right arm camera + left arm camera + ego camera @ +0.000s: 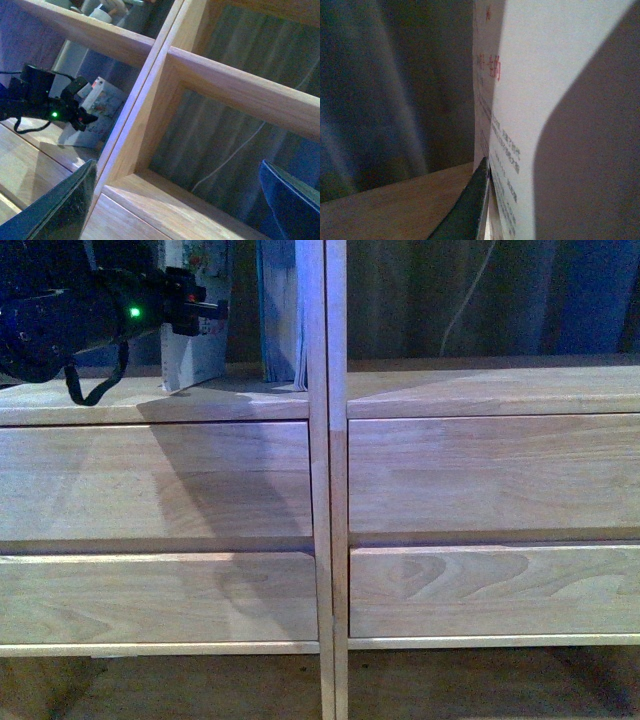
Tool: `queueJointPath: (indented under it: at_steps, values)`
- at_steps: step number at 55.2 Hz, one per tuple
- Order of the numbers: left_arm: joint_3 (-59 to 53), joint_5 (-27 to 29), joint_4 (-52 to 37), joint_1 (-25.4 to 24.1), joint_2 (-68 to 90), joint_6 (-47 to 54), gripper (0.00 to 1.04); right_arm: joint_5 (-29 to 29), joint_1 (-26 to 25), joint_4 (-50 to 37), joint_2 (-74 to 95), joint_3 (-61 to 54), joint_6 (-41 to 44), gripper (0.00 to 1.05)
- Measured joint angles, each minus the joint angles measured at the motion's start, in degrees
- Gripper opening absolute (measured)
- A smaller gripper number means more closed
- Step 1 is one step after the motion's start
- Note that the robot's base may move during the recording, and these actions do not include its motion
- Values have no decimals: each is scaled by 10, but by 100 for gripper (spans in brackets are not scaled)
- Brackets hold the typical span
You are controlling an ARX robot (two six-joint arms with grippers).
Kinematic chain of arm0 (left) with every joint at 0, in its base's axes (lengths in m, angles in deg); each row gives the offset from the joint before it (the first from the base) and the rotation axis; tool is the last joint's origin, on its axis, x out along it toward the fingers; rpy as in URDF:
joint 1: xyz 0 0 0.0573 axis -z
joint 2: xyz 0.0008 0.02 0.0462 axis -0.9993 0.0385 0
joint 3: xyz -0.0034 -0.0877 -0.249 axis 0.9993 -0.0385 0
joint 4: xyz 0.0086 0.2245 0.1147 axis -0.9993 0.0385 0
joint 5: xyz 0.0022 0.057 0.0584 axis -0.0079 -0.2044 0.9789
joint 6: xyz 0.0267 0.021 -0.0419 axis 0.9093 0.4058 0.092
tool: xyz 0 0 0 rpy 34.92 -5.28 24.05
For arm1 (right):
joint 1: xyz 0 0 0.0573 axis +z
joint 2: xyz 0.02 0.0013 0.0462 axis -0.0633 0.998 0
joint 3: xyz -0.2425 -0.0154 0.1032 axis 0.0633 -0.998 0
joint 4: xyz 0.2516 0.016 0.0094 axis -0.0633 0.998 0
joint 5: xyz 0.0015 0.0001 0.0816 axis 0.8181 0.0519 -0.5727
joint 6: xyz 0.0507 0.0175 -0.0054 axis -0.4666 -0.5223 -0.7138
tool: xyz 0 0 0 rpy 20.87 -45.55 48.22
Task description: Organize books on shelf
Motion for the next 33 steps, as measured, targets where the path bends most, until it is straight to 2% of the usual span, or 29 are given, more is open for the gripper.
queueJointPath:
  at_steps: [18,28,31,33]
  values:
    - [14,-9,7,15,7,11,65,5,22,14,-20,0,-6,98]
    - [-14,-10,-10,16,-2,7,94,9,30,21,-26,0,-6,98]
    - [-30,-10,-16,15,-8,4,99,9,30,21,-27,0,-8,98]
    - [-40,-11,-17,14,-13,2,98,9,31,21,-28,0,-9,98]
